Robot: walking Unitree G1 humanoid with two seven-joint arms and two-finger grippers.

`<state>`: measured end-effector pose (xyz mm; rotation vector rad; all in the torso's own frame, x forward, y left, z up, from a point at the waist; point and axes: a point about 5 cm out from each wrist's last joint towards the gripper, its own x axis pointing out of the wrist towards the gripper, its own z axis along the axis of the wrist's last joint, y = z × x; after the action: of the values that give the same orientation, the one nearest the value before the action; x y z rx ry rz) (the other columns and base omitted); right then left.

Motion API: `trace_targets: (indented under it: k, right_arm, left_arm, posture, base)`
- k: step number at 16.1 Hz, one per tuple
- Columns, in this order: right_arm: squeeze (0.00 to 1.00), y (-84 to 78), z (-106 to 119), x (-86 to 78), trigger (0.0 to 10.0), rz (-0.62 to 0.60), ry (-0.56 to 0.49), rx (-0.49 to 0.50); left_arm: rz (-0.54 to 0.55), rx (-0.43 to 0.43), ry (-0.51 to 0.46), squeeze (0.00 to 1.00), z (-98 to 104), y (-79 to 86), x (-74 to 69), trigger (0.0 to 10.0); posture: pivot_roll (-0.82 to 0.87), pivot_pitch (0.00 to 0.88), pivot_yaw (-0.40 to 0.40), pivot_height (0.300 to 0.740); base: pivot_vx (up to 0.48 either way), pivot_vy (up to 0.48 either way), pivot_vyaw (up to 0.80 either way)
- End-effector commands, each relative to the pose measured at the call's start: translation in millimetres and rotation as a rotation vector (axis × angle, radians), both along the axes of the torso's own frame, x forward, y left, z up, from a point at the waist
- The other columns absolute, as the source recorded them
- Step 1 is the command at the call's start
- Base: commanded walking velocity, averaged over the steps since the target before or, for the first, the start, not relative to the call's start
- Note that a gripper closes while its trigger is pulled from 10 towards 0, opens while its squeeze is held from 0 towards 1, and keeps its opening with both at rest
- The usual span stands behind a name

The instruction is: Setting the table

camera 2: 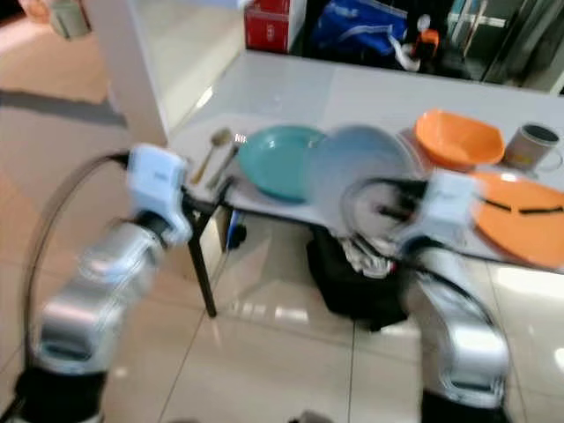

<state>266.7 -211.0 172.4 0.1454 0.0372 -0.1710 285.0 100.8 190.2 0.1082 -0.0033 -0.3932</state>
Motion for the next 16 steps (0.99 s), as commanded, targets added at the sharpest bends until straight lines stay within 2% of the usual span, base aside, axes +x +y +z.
trace_targets:
  k: [1, 13, 15, 16]
  right_arm:
    - [0.00, 8.7, 8.6, 2.1, 10.0, 0.036, -0.037, 0.008]
    - [0.00, 9.4, 12.0, 5.1, 10.0, 0.044, -0.038, 0.020]
    - [0.00, 5.2, 11.3, 9.4, 10.0, 0.037, -0.023, 0.060]
    - [0.00, 3.2, 8.5, 16.4, 10.0, 0.041, 0.019, 0.099]
  left_arm:
    - [0.021, 0.010, -0.017, 0.00, 5.0, 6.4, 0.9, 10.0]
    - [0.016, 0.010, -0.014, 0.00, 5.1, 5.9, 0.4, 10.0]
    - [0.001, 0.039, -0.018, 0.00, 4.5, 4.0, -0.4, 10.0]
    - [-0.014, 0.046, -0.026, 0.00, 4.5, 1.8, -1.7, 10.0]
  posture:
    - [0.04, 0.056, -0.021, 0.740]
    - [0.04, 0.058, -0.023, 0.740]
    - [0.04, 0.059, -0.019, 0.740]
    - [0.04, 0.059, -0.020, 0.740]
  base:
    - [0.412, 0.000, 0.00]
    - [0.414, 0.000, 0.00]
    - [0.358, 0.000, 0.00]
    - [0.000, 0.000, 0.00]
